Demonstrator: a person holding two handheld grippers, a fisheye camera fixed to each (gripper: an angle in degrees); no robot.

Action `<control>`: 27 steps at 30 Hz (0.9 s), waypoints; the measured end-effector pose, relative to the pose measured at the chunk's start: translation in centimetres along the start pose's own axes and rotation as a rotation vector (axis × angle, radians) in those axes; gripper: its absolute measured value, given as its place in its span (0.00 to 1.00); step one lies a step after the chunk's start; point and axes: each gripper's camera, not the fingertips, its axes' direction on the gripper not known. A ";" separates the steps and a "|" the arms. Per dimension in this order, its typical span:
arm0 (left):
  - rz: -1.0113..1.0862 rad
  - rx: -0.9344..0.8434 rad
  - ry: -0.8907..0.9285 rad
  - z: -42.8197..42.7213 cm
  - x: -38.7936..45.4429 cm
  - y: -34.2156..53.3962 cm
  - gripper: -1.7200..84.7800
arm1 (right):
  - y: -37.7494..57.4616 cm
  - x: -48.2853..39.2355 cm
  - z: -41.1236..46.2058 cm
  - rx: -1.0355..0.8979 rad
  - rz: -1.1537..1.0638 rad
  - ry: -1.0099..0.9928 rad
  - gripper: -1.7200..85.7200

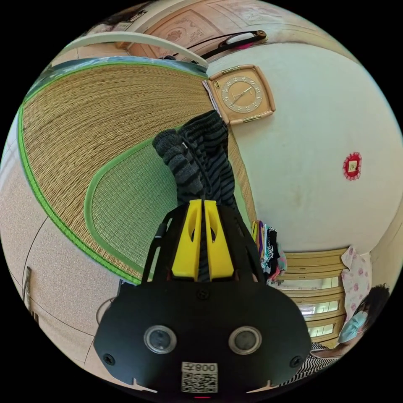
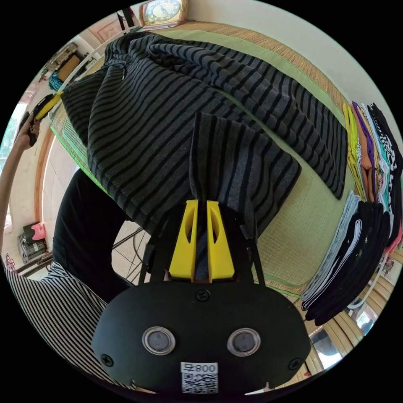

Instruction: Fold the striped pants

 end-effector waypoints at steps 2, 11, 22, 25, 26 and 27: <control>0.014 0.029 0.013 -1.2 0.4 0.3 0.03 | 0.6 2.2 -2.1 0.051 0.039 -0.054 0.06; 0.058 0.064 -0.037 -3.6 0.5 3.4 0.03 | 9.8 17.9 -15.4 0.400 0.296 -0.233 0.05; -0.128 0.036 -0.069 2.2 -2.5 9.8 0.02 | 17.8 27.1 -4.9 0.213 0.667 -0.347 0.02; -0.057 -0.054 -0.063 5.0 0.3 9.9 0.02 | 17.6 25.9 -4.5 0.219 0.621 -0.348 0.01; -0.028 -0.094 -0.063 6.6 1.6 9.8 0.02 | 17.4 25.6 -4.3 0.213 0.614 -0.335 0.01; -0.014 -0.114 -0.064 7.4 2.3 9.8 0.02 | 16.9 25.0 -3.8 0.203 0.601 -0.316 0.01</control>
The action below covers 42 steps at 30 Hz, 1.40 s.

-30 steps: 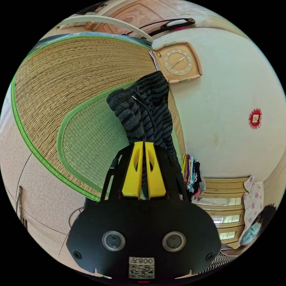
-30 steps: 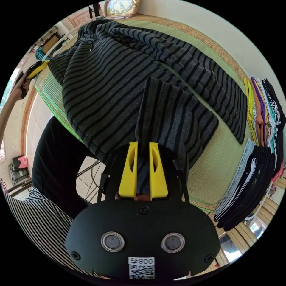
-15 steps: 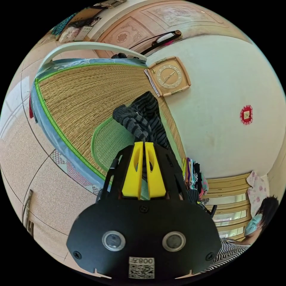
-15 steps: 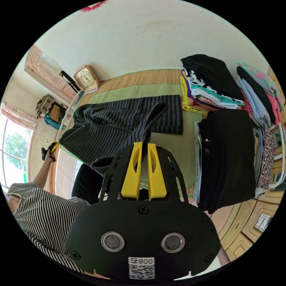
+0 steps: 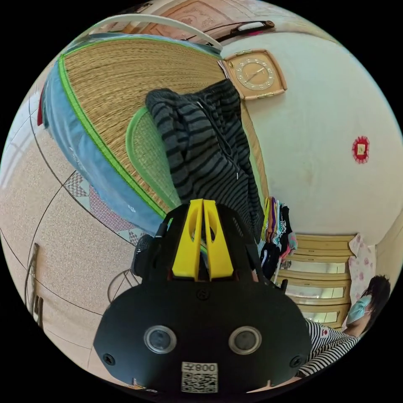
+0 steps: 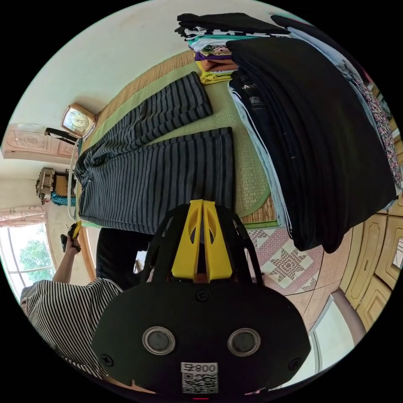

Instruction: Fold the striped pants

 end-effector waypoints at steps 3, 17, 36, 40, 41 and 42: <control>0.075 -0.106 0.001 4.5 4.0 -0.6 0.02 | -0.4 -1.0 2.9 -0.060 -0.034 0.087 0.01; 0.377 -0.337 -0.047 17.5 21.3 -3.9 0.05 | -3.2 -1.8 3.3 0.004 -0.055 0.108 0.02; 0.642 -0.251 -0.243 35.5 48.7 -17.4 0.07 | -33.1 -13.1 7.1 0.095 -0.305 0.209 0.03; 0.622 -0.300 -0.335 40.2 51.7 -20.4 0.05 | -36.9 -14.1 10.4 0.044 -0.320 0.306 0.02; 0.617 -0.336 -0.361 41.8 52.4 -21.1 0.04 | -37.4 -14.1 10.4 0.057 -0.320 0.302 0.02; 0.617 -0.351 -0.376 42.5 52.7 -21.4 0.04 | -38.3 -14.2 10.4 0.075 -0.319 0.292 0.01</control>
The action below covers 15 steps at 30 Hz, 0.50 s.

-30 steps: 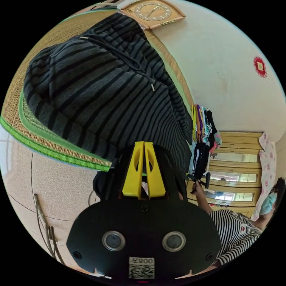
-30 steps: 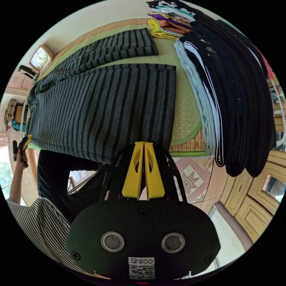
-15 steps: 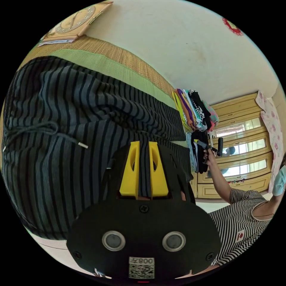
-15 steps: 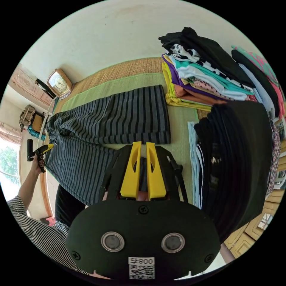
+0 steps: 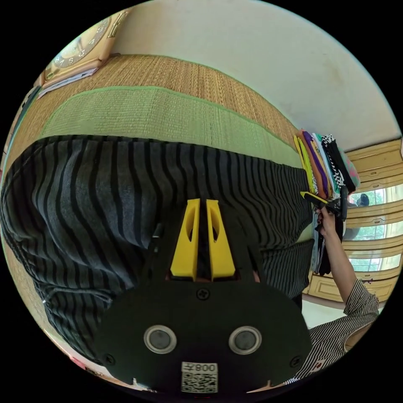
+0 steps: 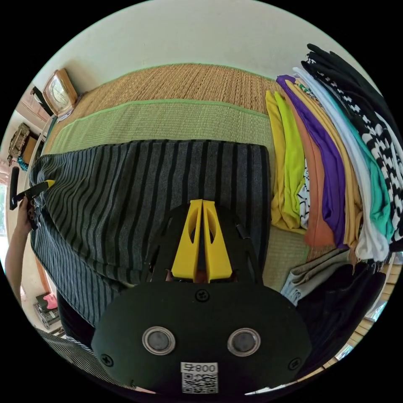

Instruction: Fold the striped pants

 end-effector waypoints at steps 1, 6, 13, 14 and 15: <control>0.003 -0.018 -0.024 0.7 0.6 -1.3 0.04 | -1.1 0.3 0.2 -0.002 0.002 -0.011 0.01; -0.004 0.013 -0.031 1.4 2.8 -6.2 0.03 | -5.3 1.2 0.5 0.013 0.007 -0.011 0.01; 0.003 0.042 -0.026 1.0 5.7 -12.3 0.02 | -9.8 1.9 1.3 0.025 -0.005 0.030 0.01; 0.001 0.040 -0.021 0.9 6.1 -12.9 0.02 | -10.1 1.9 1.3 0.027 -0.006 0.031 0.01; 0.000 0.040 -0.019 0.8 6.4 -13.0 0.02 | -10.5 2.1 1.4 0.031 -0.007 0.030 0.01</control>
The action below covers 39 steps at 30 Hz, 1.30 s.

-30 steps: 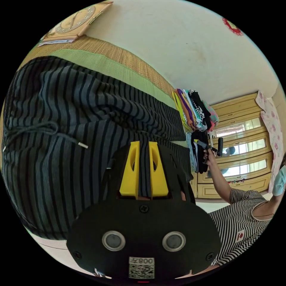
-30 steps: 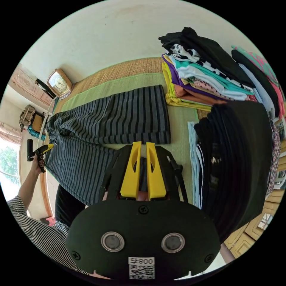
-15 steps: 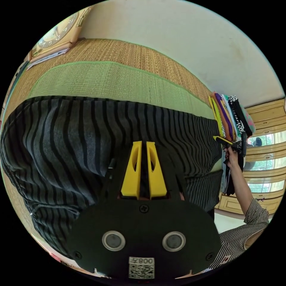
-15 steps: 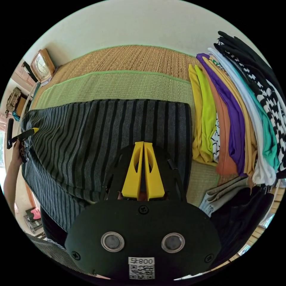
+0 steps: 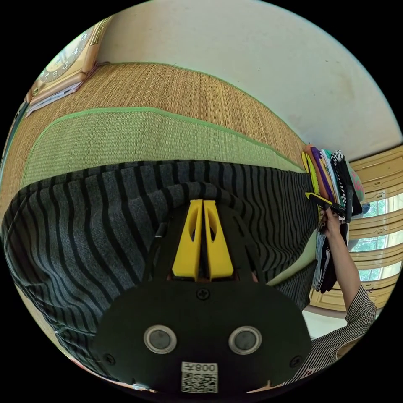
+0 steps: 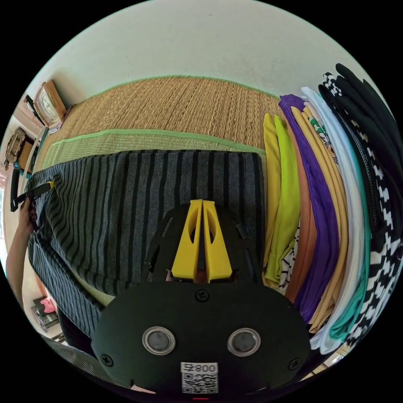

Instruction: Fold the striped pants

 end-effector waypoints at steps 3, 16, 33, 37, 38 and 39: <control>0.020 0.020 0.043 -0.8 1.5 0.0 0.02 | -0.6 0.6 0.2 0.020 0.006 -0.022 0.01; 0.156 0.066 0.022 -3.9 7.7 2.8 0.03 | -3.7 3.0 1.3 0.028 0.033 -0.058 0.01; 0.484 -0.126 -0.077 -1.4 18.9 5.9 0.05 | 6.5 3.1 -0.3 -0.007 -0.204 -0.199 0.02; 0.508 -0.101 -0.103 -2.1 19.5 7.4 0.05 | 8.8 3.3 0.2 0.027 -0.221 -0.176 0.02; 0.516 -0.091 -0.110 -2.5 19.7 7.6 0.05 | 9.0 3.5 0.2 0.031 -0.221 -0.177 0.01; 0.519 -0.083 -0.110 -2.7 19.8 7.8 0.05 | 9.3 3.6 0.2 0.041 -0.225 -0.174 0.01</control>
